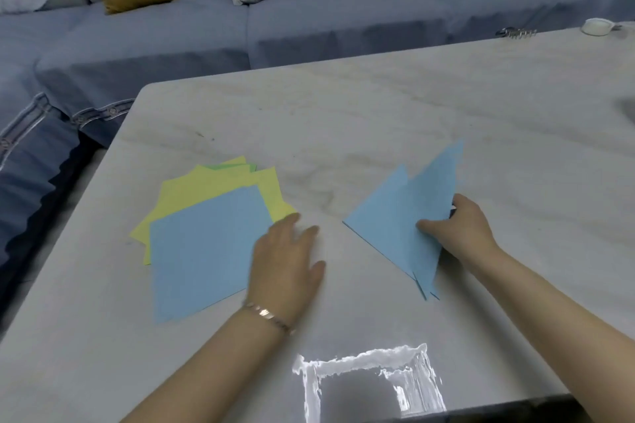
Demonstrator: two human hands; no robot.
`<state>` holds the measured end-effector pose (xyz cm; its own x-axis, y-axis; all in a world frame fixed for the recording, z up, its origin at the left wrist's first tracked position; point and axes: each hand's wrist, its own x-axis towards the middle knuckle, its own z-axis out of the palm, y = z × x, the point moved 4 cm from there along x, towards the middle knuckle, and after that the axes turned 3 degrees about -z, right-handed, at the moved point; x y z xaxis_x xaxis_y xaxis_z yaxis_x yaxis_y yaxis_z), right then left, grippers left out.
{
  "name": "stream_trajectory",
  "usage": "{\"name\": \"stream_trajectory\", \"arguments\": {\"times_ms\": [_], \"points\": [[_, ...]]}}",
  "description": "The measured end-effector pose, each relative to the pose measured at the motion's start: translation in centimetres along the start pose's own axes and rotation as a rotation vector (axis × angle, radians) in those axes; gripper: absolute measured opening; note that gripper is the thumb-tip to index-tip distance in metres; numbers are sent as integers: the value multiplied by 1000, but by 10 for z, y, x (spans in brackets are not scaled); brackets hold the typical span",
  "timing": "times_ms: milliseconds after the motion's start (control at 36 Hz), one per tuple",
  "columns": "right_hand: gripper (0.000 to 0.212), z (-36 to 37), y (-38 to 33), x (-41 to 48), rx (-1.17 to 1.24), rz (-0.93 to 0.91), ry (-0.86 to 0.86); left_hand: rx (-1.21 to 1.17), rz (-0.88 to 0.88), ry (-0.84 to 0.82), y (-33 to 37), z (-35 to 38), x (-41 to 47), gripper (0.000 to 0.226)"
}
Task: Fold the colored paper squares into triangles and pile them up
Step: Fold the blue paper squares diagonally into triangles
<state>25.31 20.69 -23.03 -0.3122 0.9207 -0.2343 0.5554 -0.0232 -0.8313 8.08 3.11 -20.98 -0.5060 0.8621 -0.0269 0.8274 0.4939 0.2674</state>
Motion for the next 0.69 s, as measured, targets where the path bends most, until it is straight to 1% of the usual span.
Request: {"name": "stream_trajectory", "arguments": {"times_ms": [56,111,167,222,306,361,417,500,556,611,667,694], "points": [[35,9,-5,-2,-151,-35,-66,99,-53,48,-28,-8,-8,58],[48,19,-11,-5,-320,-40,-108,120,-149,-63,-49,-12,-17,67],[62,30,-17,-7,-431,-20,-136,94,-198,-167,-69,-9,-23,73],[71,39,-21,-7,-449,6,-152,61,-222,-230,-82,-9,-24,78],[79,47,-26,-6,-363,34,-172,33,-200,-216,-90,-9,-24,77],[82,49,-24,-5,-284,2,-180,71,-181,-208,-93,-8,-23,74],[81,46,-19,-4,-230,-45,-142,123,-117,-197,-91,-10,-22,66],[78,20,-10,1,-164,-60,27,158,-62,-153,-90,-11,-20,56],[80,-4,-2,8,-159,-41,139,180,-25,-71,-92,-12,-18,46],[86,-25,5,14,-212,8,197,195,56,37,-93,-10,-17,34],[92,-39,9,18,-345,64,233,237,98,98,-100,-4,-14,31],[91,-42,10,18,-430,82,254,249,100,112,-100,-2,-13,27]]}}
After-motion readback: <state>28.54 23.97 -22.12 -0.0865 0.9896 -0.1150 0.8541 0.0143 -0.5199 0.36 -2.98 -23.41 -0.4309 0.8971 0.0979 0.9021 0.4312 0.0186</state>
